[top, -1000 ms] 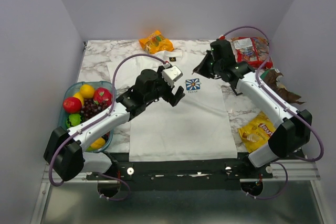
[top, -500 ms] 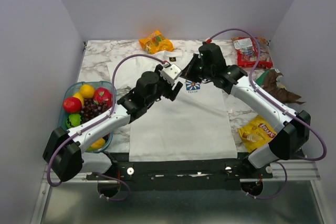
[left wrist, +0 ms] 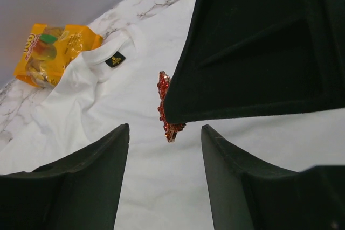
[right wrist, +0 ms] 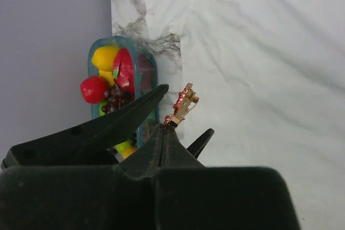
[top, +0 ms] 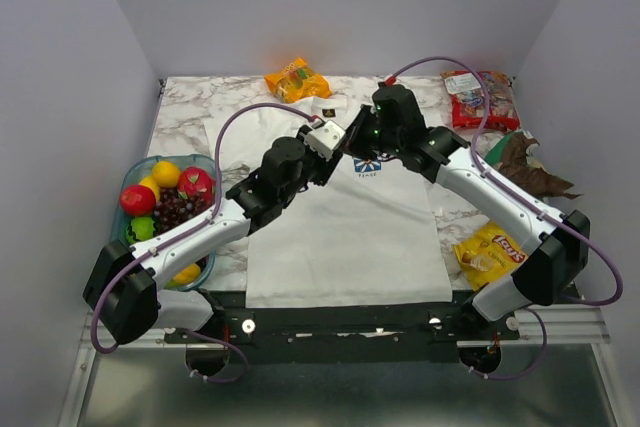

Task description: Pin the brooch onto the clothing

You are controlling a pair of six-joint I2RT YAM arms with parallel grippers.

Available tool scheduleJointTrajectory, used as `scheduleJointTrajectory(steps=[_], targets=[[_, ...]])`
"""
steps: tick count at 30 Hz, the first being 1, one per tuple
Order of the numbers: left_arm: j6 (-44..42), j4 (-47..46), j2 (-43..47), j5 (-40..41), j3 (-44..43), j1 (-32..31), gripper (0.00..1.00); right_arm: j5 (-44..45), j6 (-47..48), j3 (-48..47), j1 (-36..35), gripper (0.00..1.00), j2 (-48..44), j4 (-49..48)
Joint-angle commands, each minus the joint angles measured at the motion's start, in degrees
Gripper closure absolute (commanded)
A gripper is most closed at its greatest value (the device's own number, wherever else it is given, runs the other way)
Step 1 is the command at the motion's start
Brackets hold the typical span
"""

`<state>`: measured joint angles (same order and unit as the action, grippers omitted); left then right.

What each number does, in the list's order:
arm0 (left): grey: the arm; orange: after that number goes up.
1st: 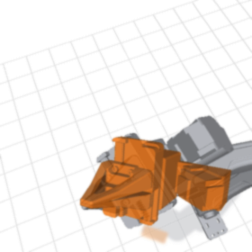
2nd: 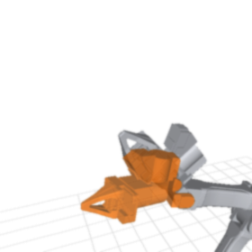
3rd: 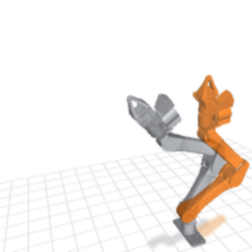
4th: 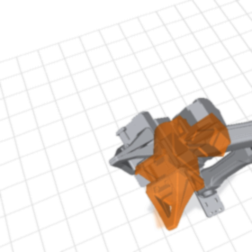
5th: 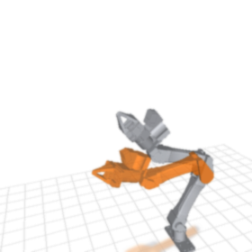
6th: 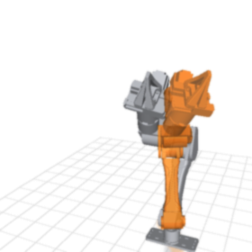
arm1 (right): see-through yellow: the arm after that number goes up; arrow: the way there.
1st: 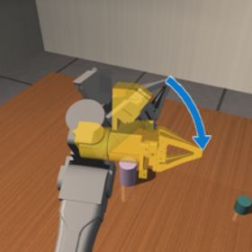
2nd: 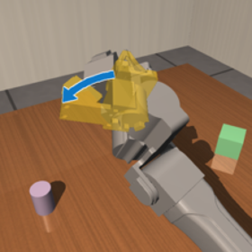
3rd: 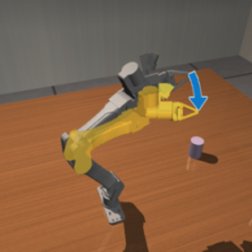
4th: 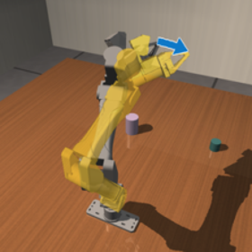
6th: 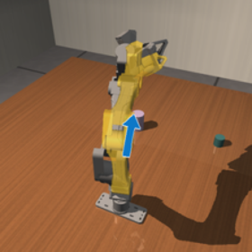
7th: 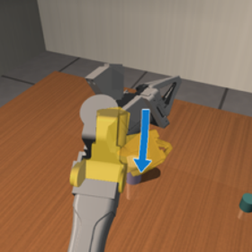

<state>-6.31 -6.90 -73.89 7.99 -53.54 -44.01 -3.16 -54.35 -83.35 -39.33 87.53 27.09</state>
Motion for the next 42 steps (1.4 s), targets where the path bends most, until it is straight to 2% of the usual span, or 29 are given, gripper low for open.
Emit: scheduleJointTrajectory(steps=[1,2,7,8,10,11,14,17,20,24,27,28,31,36,41,42], targets=[[-0.81,-1.98,-0.03,2.29,0.19,-0.46,0.44,-1.50,-1.11,-0.58,-1.10,0.99,-0.78,-1.43],[-0.99,-1.98,0.06,2.29,0.19,-0.46,0.50,-1.50,-1.11,-0.50,-1.27,0.99,-0.78,-1.51],[-1.16,-2.60,0.59,2.82,0.54,-0.55,0.67,-1.59,-1.38,0.29,-1.80,0.99,-1.22,-1.60],[-1.16,-2.60,0.59,2.82,0.63,-0.55,0.74,-1.59,-1.46,0.47,-2.06,0.99,-1.30,-1.60],[-1.25,-2.60,0.59,2.73,0.63,-0.55,0.79,-1.67,-1.90,1.26,-2.33,0.99,-1.48,-1.95],[-1.17,-2.42,0.50,2.73,0.63,-0.55,0.87,-1.76,-2.08,1.61,-2.50,0.99,-1.48,-2.13],[-1.16,-2.51,0.59,2.47,0.72,-0.64,1.00,-1.94,-2.52,2.75,-2.50,0.99,-2.01,-3.01],[-0.90,-2.68,0.50,2.12,0.98,-0.64,1.00,-0.80,-2.43,2.84,-2.50,0.99,-2.62,-3.18],[-0.38,-2.86,0.67,1.68,1.42,-0.64,1.00,0.69,-2.08,2.41,-2.51,0.92,-3.41,-3.27],[1.90,-2.16,1.11,-0.42,1.86,-0.64,1.00,1.31,-1.46,1.53,-0.93,0.59,-4.82,-3.27],[4.27,0.03,1.03,-2.01,0.81,-0.64,1.00,1.66,-0.33,1.26,1.97,0.46,-7.18,-3.27],[4.81,2.56,0.85,-3.93,0.02,-0.64,1.00,1.84,-0.15,1.87,2.85,0.37,-8.06,-3.36],[6.13,6.44,1.11,-7.97,-1.74,-0.64,1.00,1.40,0.38,4.94,7.24,0.29,-12.19,-3.45],[10.35,11.98,2.87,-14.74,-4.20,-0.46,1.00,-0.44,3.71,12.93,14.98,0.22,-20.45,-5.02],[14.12,16.64,2.00,-25.90,-7.97,0.68,1.00,-5.61,15.66,19.09,17.01,0.19,-27.74,-8.46],[14.74,17.52,0.60,-30.70,-9.03,0.94,1.00,-6.94,17.42,21.28,17.01,0.19,-28.46,-9.15]])
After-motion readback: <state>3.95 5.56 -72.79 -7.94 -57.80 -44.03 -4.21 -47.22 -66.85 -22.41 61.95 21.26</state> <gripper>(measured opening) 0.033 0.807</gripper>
